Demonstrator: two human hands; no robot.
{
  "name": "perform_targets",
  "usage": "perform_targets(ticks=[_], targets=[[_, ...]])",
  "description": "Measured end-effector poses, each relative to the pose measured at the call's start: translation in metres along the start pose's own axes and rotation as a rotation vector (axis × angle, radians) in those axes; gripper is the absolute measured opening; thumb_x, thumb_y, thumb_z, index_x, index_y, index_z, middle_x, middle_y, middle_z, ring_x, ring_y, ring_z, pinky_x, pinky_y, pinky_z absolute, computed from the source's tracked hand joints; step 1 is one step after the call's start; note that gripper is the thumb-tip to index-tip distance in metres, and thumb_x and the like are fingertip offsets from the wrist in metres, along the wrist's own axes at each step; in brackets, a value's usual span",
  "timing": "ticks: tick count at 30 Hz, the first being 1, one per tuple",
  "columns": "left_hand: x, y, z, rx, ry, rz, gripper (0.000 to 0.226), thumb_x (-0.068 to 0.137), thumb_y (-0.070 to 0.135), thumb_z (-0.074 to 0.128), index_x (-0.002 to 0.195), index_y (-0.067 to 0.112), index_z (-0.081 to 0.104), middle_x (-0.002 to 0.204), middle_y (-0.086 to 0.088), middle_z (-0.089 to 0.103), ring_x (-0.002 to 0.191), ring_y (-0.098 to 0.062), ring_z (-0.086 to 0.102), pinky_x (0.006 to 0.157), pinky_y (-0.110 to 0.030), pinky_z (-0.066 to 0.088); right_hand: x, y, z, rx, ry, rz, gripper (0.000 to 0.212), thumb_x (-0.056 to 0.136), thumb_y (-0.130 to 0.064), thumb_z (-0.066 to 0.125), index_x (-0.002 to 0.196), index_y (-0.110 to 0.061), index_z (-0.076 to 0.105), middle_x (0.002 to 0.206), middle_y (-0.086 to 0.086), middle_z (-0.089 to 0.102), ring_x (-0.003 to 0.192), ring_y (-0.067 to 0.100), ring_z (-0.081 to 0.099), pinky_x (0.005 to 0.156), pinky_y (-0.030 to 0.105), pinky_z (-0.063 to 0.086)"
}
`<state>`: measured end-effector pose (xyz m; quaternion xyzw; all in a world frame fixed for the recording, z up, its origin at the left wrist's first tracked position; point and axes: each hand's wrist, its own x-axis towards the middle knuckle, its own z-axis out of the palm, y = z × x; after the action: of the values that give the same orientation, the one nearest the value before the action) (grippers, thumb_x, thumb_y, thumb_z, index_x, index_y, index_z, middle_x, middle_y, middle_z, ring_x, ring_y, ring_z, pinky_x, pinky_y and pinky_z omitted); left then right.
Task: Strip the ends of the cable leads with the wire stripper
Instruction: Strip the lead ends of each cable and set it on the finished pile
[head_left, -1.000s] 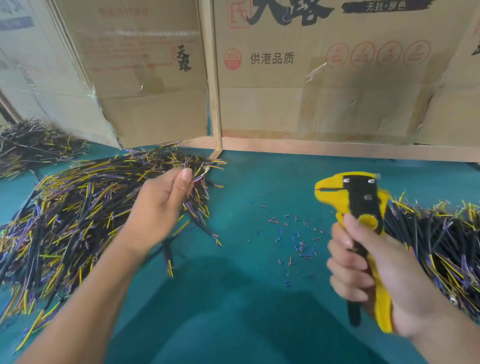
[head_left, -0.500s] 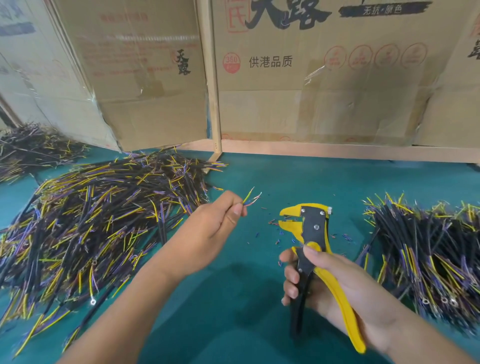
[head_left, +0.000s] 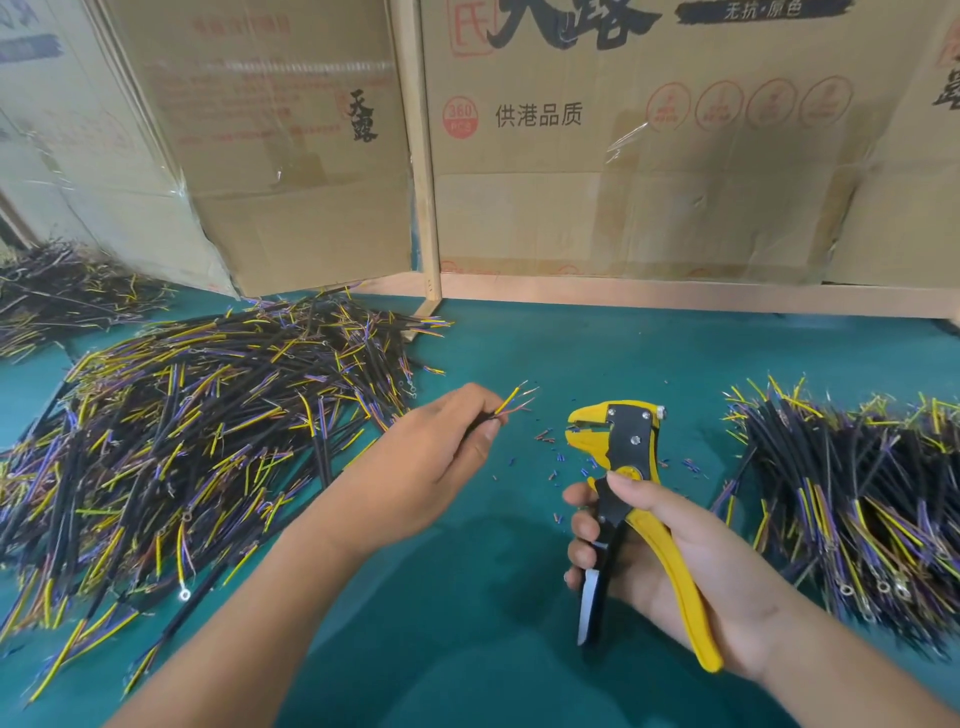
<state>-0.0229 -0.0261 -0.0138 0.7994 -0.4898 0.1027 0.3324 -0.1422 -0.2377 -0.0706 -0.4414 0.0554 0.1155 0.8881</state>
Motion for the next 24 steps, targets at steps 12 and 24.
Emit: perform_targets(ticks=[12,24], targets=[[0.002,0.001,0.002,0.179,0.025,0.128,0.008,0.098,0.012,0.060,0.104,0.007,0.064,0.086,0.011,0.053,0.074,-0.009,0.048,0.068,-0.021,0.042,-0.007,-0.013,0.015,0.060,0.080,0.020,0.040,0.085,-0.034,0.066,0.104,0.002,0.068,0.078,0.013,0.051,0.067,0.028,0.051,0.069,0.046,0.052],[0.016,0.017,0.012,0.230,0.198,-0.017,0.029,0.096,0.037,0.059,0.076,0.016,0.060,0.055,0.008,0.058,0.045,-0.014,0.051,0.048,-0.028,0.045,-0.001,-0.014,0.010,0.098,0.052,0.089,0.043,0.082,-0.035,0.069,0.105,0.001,0.064,0.078,0.012,0.051,0.066,0.027,0.052,0.068,0.045,0.053]])
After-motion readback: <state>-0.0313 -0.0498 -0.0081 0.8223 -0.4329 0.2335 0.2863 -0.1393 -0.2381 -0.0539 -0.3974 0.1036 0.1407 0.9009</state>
